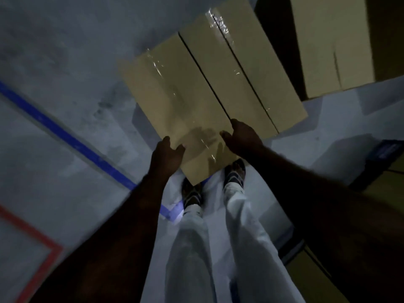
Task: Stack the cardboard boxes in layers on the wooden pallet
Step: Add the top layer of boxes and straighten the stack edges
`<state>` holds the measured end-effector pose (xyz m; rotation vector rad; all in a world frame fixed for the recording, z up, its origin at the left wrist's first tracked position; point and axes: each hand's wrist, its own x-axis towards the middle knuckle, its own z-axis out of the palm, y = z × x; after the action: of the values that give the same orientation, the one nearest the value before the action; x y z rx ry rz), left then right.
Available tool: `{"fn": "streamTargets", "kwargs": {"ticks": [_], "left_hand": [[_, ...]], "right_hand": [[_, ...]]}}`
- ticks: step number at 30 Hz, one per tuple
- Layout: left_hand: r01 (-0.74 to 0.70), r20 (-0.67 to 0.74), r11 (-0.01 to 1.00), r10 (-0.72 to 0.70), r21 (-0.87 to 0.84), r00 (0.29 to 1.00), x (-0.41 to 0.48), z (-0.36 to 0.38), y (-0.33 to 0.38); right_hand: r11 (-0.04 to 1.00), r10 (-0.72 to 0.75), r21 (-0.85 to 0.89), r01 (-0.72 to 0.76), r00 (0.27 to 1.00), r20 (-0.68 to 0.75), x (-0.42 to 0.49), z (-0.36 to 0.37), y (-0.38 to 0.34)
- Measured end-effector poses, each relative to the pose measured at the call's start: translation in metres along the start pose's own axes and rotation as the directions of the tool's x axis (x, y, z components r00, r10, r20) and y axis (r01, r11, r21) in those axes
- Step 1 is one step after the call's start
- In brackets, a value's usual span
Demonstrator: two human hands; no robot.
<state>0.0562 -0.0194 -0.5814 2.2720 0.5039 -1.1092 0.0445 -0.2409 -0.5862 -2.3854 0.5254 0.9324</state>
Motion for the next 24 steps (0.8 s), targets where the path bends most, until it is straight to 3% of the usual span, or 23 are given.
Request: {"fn": "streamTargets", "kwargs": {"ticks": [8,16,19,21,24], "left_hand": [[0.176,-0.004,0.978,-0.178,-0.11,0.984,0.106,0.062,-0.017],[0.172,-0.084,0.968,-0.19,-0.185,0.978,0.112,0.078,-0.026],[0.176,-0.137,0.953,-0.214,-0.245,0.967,0.114,0.077,-0.039],[0.168,-0.17,0.91,-0.247,-0.379,0.954,0.114,0.07,-0.048],[0.137,-0.179,0.904,-0.225,-0.405,0.958,0.103,0.049,-0.047]], "right_hand": [[0.998,0.063,0.01,-0.063,0.998,-0.03,0.094,0.051,0.015],[0.983,0.173,-0.033,-0.18,0.973,-0.152,0.106,0.072,-0.002],[0.975,0.181,0.155,-0.159,0.974,-0.136,0.109,0.078,-0.005],[0.953,0.172,0.265,-0.149,0.983,-0.063,0.114,0.08,-0.009],[0.938,0.2,0.293,-0.186,0.98,-0.02,0.111,0.076,-0.022]]}}
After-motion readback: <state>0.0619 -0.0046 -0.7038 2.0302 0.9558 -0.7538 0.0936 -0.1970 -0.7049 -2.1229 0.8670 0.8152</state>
